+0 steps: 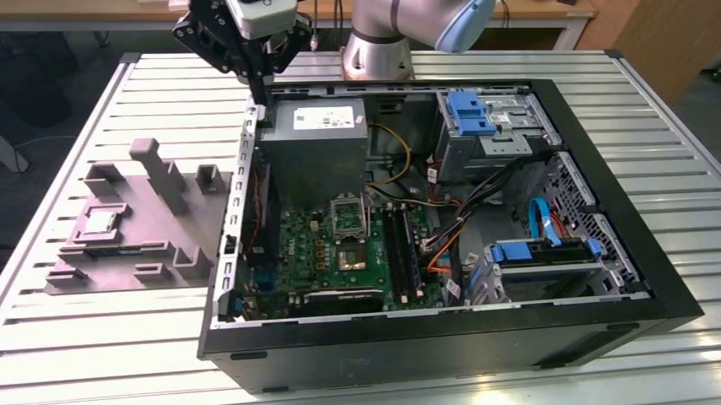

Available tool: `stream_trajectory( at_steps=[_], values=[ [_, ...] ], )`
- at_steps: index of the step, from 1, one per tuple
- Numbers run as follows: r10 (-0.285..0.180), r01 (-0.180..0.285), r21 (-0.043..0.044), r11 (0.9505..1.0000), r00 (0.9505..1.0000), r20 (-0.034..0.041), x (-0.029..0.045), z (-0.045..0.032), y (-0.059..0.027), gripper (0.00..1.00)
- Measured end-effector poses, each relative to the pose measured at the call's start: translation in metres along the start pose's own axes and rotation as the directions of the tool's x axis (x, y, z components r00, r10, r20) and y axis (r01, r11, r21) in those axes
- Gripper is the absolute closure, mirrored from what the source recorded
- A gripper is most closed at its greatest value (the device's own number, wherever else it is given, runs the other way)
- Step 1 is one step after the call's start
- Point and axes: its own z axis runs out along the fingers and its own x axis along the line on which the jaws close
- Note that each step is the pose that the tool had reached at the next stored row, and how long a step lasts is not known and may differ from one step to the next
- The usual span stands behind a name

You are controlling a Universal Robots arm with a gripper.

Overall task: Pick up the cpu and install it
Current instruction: 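Reach for the cpu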

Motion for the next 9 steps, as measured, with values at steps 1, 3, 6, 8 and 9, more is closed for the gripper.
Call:
stream_trajectory(
  at_steps=[1, 3, 6, 8, 9],
  values=[
    [0.000, 0.000, 0.0000, 1.0000, 1.0000, 0.0000, 0.0003, 0.0000, 0.0000, 0.89],
    [0.000, 0.000, 0.0001, 1.0000, 1.0000, -0.0001, 0.0007, -0.0001, -0.0001, 0.89],
    [0.000, 0.000, 0.0001, 1.0000, 1.0000, -0.0001, 0.0012, -0.0001, -0.0001, 0.89],
    [0.000, 0.000, 0.0001, 1.0000, 1.0000, -0.0001, 0.0017, -0.0001, -0.0001, 0.89],
    [0.000, 0.000, 0.0001, 1.0000, 1.0000, -0.0001, 0.0021, -0.0001, -0.0002, 0.89]
  ],
)
